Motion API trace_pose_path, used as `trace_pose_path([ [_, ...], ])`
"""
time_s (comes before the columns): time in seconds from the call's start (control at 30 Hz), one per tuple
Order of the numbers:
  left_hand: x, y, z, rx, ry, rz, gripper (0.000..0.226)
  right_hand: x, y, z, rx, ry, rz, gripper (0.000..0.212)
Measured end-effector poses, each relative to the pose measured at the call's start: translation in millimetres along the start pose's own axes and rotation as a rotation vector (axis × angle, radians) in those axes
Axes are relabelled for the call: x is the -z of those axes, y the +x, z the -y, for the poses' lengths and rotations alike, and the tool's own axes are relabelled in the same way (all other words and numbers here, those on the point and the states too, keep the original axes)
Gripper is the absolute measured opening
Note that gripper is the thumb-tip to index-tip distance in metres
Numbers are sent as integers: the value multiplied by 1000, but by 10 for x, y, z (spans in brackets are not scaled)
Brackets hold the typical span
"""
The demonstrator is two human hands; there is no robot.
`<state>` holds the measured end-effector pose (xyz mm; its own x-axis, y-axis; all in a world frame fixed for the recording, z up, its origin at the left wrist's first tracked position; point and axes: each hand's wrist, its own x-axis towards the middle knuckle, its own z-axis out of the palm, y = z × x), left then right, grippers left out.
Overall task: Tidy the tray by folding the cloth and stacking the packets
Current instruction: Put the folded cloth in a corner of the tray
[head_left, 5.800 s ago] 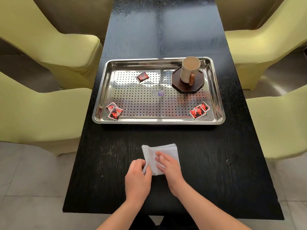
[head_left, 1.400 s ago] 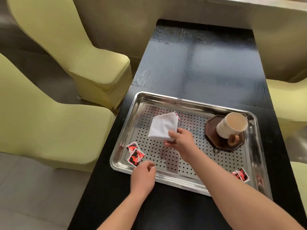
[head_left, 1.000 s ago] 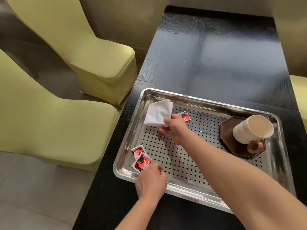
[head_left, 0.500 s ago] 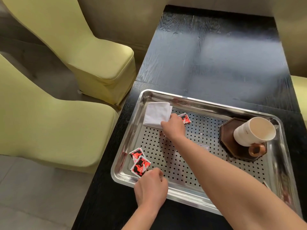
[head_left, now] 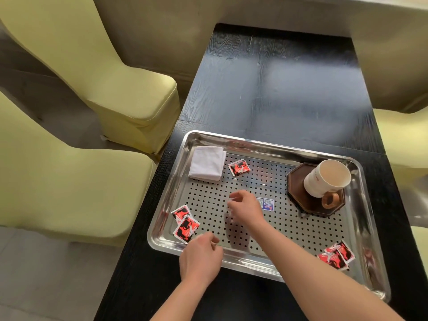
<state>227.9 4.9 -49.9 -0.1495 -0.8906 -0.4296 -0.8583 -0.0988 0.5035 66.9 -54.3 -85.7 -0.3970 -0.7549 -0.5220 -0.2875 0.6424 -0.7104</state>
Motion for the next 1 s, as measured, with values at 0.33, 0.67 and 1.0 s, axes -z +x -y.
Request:
trace_pose_path([
  [0.33, 248, 387, 356, -153, 158, -196, 32, 764, -614, -645, 33, -263, -53, 24],
  [0.67, 284, 711, 469, -41, 274, -36, 61, 1471, -1054, -1417, -67, -451, -374, 31],
  [1.0, 294, 751, 445, -51, 300, 23, 79, 1606, -1092, -1560, -245, -564, -260, 74],
])
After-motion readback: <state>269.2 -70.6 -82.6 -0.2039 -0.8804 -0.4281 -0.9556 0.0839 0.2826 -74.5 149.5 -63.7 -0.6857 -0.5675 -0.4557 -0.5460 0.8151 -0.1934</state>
